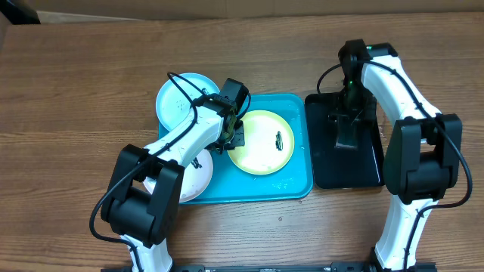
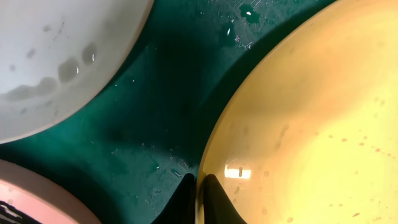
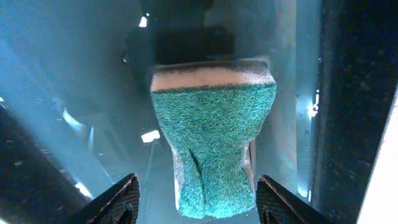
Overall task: Clean dirty plates on tray and stack at the side
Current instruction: 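Lower right gripper and grasp the green-orange sponge in black tray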
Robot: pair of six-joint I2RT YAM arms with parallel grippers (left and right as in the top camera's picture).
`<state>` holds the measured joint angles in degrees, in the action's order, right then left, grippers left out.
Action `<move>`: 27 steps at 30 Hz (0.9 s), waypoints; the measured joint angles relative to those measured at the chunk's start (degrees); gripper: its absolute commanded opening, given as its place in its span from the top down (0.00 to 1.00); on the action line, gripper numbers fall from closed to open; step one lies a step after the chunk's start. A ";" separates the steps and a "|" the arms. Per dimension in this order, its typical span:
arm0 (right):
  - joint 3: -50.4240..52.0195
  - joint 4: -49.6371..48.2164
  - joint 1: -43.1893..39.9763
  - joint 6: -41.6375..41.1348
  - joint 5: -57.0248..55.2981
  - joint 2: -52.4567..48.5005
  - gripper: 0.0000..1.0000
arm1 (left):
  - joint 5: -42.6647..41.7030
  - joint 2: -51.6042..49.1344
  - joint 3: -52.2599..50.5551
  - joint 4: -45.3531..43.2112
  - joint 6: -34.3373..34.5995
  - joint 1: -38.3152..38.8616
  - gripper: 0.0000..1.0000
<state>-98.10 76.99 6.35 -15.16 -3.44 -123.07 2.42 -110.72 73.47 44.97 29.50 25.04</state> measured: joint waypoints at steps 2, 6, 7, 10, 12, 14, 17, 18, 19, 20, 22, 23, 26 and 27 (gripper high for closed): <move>1.16 -1.05 0.00 0.00 -0.02 0.00 0.38 | 0.00 0.00 0.00 0.00 0.00 0.00 0.93; 2.78 -2.84 -0.09 0.02 -0.02 0.00 0.39 | -0.02 0.00 0.00 0.00 0.00 0.00 0.92; 3.08 -3.06 -0.11 0.04 -0.04 0.00 0.39 | 0.00 0.00 0.00 0.00 0.00 0.00 0.92; 3.87 -3.61 -0.28 0.22 -0.09 0.00 0.43 | -0.02 0.00 0.00 0.00 0.00 0.00 0.92; 4.07 -4.07 -0.33 0.22 -0.37 0.00 0.43 | 0.00 0.00 0.00 0.00 0.00 0.00 0.92; 4.07 -4.50 -0.35 0.20 -0.48 0.00 0.43 | 0.00 0.00 0.00 0.02 0.00 0.00 0.92; 4.07 -4.83 -0.35 0.17 -0.63 0.00 0.41 | 0.00 0.00 0.00 0.20 0.00 0.00 0.92; 4.07 -4.83 -0.35 0.17 -0.72 0.00 0.41 | 0.00 0.00 0.00 0.26 0.00 0.00 0.92; 4.07 -4.81 -0.35 0.17 -0.85 0.00 0.41 | 0.00 0.00 0.00 0.31 0.00 0.00 0.92; 4.07 -4.81 -0.35 0.22 -0.92 0.00 0.41 | 0.00 0.00 0.00 0.33 0.00 0.00 0.92; 4.07 -4.81 -0.35 0.20 -1.07 0.00 0.42 | 0.00 0.00 0.00 0.37 0.00 0.00 0.92; 4.07 -4.83 -0.35 0.22 -1.07 0.00 0.44 | 0.00 0.00 0.00 0.39 0.00 0.00 0.92; 4.07 -4.81 -0.35 0.28 -1.09 0.00 0.48 | 0.00 0.00 0.00 0.42 0.00 0.00 0.92; 4.07 -4.81 -0.35 0.17 -1.11 0.00 0.48 | 0.00 0.00 0.00 0.46 0.00 0.00 0.92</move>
<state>-94.04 72.18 6.00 -14.98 -4.56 -123.07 2.42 -110.72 73.47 45.43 29.50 25.04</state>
